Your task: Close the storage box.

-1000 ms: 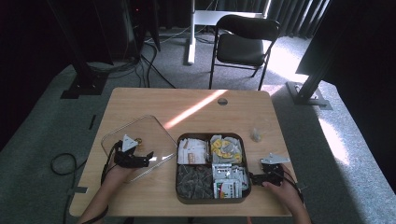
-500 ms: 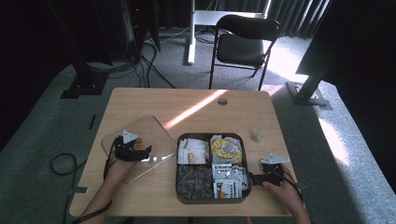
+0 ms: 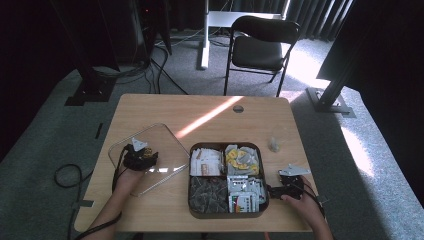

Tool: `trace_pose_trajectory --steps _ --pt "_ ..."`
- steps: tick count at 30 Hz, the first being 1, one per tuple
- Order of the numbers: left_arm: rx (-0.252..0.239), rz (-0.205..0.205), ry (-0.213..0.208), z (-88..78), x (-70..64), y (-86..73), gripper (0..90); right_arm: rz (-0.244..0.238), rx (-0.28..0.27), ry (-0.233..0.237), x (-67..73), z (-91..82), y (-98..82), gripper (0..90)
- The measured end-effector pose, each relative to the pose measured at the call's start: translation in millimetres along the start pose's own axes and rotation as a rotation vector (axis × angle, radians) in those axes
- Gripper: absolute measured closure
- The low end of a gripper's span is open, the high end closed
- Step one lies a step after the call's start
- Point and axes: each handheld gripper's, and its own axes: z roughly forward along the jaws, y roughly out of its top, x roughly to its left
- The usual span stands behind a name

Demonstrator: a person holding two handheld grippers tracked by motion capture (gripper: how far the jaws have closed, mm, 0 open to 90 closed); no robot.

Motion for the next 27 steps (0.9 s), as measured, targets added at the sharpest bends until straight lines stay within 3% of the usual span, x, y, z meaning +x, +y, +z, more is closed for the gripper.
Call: trace_pose_trajectory --steps 10,15,17,22,27 --pt "0.0 -0.026 0.004 3.4 1.1 3.0 46.6 0.0 0.0 0.0 0.0 0.0 0.0 12.5" --pt "-0.007 -0.04 0.037 3.0 1.2 3.0 58.2 0.0 0.0 0.0 0.0 0.0 0.0 12.5" --pt "-0.003 -0.028 0.056 2.4 -1.2 4.0 58.7 0.0 0.0 0.0 0.0 0.0 0.0 12.5" --pt "0.017 -0.048 0.058 -1.1 -0.3 8.0 59.2 0.0 0.0 0.0 0.0 0.0 0.0 12.5" --pt "0.011 -0.035 0.066 -13.1 3.4 16.0 59.3 0.0 0.0 0.0 0.0 0.0 0.0 12.6"
